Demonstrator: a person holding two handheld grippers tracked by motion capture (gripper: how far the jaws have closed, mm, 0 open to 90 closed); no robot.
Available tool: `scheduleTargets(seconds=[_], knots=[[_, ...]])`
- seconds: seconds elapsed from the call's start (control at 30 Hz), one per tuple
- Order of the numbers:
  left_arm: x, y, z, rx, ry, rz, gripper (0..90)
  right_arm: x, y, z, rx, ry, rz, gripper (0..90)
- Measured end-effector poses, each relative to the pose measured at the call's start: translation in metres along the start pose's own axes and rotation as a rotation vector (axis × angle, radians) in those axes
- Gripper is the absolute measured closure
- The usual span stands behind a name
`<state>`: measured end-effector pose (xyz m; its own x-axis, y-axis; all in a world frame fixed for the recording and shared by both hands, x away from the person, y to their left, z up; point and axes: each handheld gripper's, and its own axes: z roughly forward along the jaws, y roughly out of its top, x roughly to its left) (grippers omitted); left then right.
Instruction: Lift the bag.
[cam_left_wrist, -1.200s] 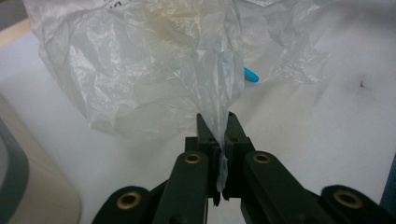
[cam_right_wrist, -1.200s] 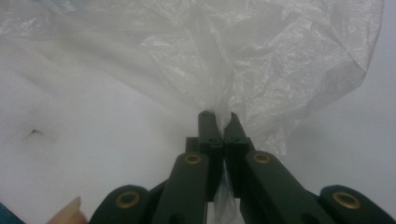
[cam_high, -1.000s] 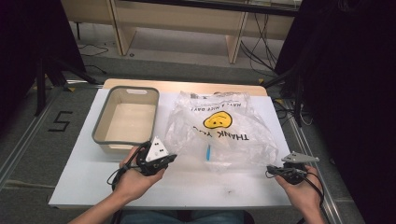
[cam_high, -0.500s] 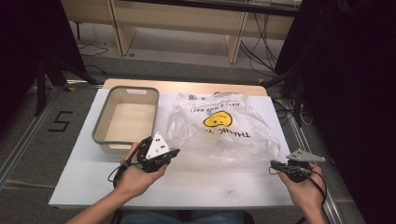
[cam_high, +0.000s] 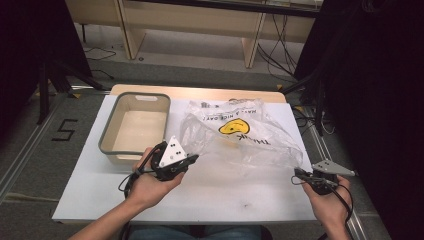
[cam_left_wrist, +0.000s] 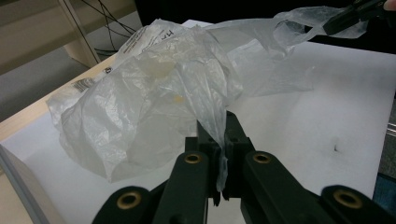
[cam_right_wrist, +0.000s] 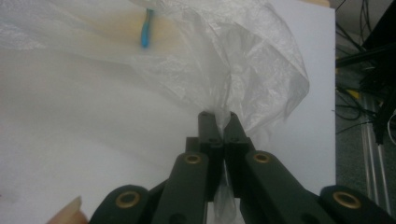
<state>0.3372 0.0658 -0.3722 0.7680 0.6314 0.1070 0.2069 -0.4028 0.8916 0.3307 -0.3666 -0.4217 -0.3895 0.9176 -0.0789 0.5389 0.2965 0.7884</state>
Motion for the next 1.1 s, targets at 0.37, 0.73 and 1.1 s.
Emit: scheduleTargets(seconds=[0.37,0.73,1.1], knots=[[0.001,0.011,-0.003,-0.045,0.01,0.007,88.8,0.0,0.002,-0.004,-0.054,-0.03,0.004,90.0],[0.01,0.016,-0.009,-0.093,0.043,0.0,88.8,0.006,0.013,-0.013,-0.162,-0.067,-0.016,89.9],[0.02,0.022,-0.017,-0.141,0.08,-0.018,88.8,0.01,0.027,-0.021,-0.265,-0.099,-0.038,90.0]])
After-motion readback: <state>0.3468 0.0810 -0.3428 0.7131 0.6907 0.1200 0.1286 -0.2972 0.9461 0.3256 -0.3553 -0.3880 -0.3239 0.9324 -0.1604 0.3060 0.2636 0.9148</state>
